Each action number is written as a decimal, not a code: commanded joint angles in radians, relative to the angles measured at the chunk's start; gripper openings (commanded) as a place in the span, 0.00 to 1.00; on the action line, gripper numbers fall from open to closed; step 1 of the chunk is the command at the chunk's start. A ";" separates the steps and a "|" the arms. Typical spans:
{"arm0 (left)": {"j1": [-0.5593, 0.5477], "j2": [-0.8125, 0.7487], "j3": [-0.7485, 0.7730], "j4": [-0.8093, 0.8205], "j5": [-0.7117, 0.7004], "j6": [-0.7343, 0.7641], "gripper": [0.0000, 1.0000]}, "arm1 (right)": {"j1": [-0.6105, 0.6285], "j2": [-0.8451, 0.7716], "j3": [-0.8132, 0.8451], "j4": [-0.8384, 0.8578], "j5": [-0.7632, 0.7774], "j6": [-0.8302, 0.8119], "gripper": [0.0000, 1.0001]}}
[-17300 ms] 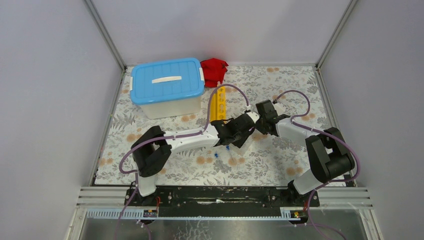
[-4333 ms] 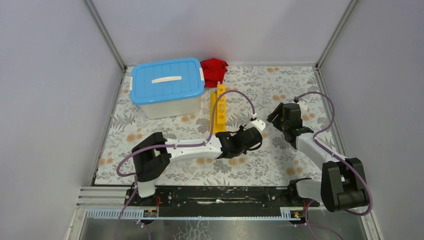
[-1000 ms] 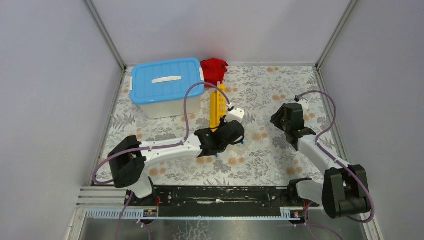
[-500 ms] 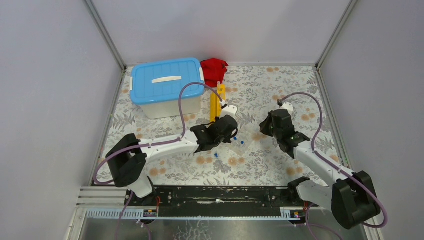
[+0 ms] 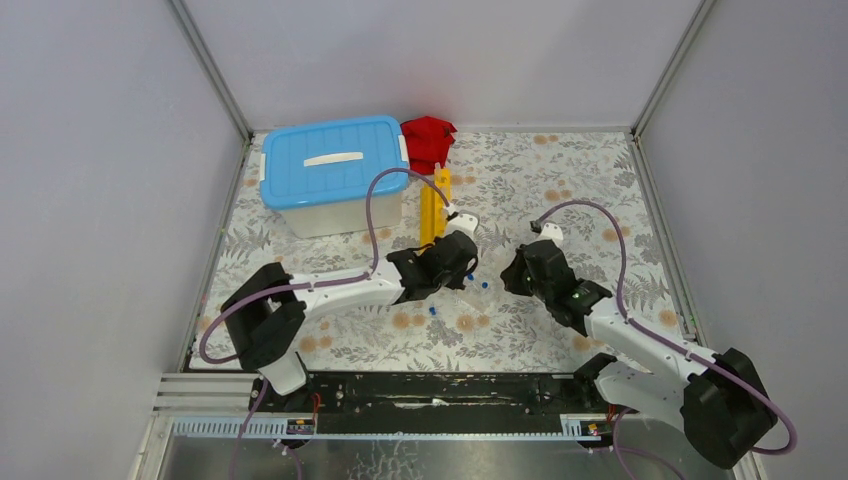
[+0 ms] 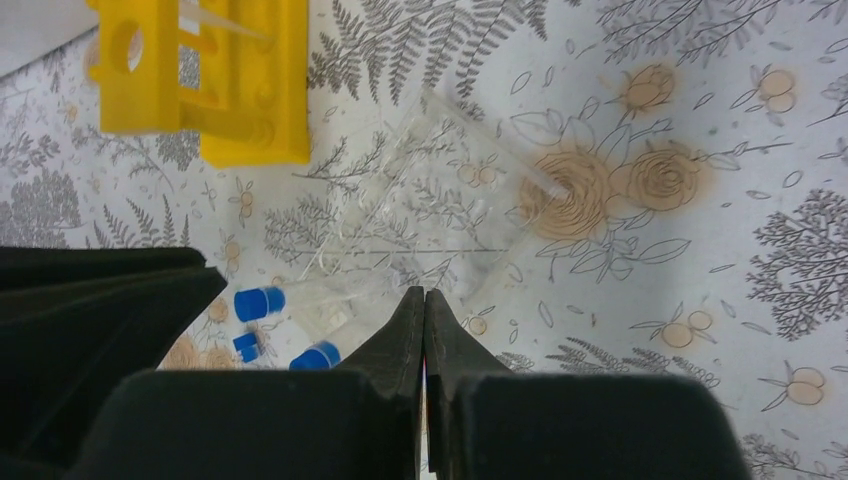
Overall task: Organize the chemistry lab equipment
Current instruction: Adjust the test tube in the slot of the test tube rack.
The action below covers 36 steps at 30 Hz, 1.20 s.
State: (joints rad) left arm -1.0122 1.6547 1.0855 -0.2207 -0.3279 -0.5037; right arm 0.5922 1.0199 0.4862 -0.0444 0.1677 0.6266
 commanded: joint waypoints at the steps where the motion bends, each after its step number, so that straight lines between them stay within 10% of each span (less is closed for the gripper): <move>1: 0.008 0.020 0.024 0.048 0.006 -0.007 0.22 | 0.048 -0.024 -0.007 -0.008 0.037 0.032 0.00; 36: 0.008 0.050 0.039 0.093 0.080 -0.007 0.18 | 0.231 0.015 0.045 -0.015 0.134 0.082 0.00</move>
State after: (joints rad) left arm -1.0115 1.6897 1.0973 -0.1860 -0.2634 -0.5041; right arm 0.8116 1.0309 0.4877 -0.0780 0.2680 0.7017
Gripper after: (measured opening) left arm 0.185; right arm 0.011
